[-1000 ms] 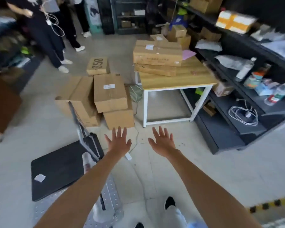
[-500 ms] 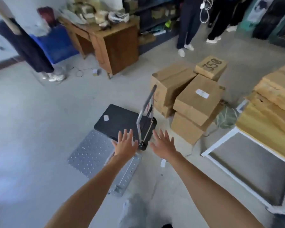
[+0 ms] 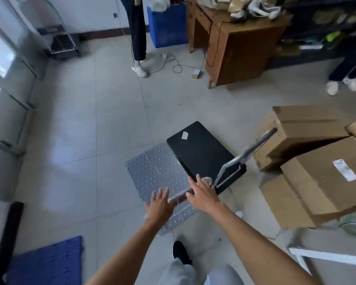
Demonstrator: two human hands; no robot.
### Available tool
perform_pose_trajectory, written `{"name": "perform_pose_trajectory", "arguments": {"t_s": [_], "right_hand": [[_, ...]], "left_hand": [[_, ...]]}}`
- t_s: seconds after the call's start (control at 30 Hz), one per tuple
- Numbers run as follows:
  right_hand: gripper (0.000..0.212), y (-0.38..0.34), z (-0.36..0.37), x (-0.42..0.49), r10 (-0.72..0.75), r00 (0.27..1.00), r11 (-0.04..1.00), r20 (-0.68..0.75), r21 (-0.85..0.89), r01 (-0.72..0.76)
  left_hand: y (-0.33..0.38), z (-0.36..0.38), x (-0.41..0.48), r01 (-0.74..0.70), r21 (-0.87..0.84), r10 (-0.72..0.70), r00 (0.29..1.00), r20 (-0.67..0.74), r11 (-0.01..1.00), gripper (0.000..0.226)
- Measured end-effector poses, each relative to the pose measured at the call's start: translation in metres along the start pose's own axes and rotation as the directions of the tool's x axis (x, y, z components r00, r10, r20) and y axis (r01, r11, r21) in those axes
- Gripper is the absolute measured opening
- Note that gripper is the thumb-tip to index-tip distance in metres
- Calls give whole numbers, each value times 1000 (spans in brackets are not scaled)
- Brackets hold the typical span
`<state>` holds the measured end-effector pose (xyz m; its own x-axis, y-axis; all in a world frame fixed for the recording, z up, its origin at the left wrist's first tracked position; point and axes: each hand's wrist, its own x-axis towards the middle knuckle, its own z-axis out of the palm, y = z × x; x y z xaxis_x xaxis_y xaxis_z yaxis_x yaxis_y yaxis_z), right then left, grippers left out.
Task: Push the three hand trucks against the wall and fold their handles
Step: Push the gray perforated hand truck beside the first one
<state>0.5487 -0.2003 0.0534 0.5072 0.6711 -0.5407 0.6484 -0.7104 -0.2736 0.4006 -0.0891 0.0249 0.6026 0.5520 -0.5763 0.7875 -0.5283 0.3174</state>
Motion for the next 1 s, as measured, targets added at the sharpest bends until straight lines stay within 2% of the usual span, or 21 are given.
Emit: {"name": "perform_pose_trajectory", "arguments": {"t_s": [0.33,0.47,0.67,0.8,1.0], "right_hand": [[64,4,19,47,-102,971,984,217,-124,131],[59,11,26,71,-105,945,975,310,-154,159],[52,7,19,111,-157,941,967,299,-148,209],[53,1,-5,150,-240,913,946,331,-132,296],[52,0,-29,189,-289,905,919,313,-174,354]], "left_hand": [[5,35,2,90,-144,-89,996,13,986,52],[16,37,14,199,-175,-194,980,43,964,48],[31,18,43,346,-166,-353,936,-16,924,38],[30,-9,80,366,-225,-379,925,-16,903,36],[34,-31,115,356,-239,-367,930,-5,903,33]]}}
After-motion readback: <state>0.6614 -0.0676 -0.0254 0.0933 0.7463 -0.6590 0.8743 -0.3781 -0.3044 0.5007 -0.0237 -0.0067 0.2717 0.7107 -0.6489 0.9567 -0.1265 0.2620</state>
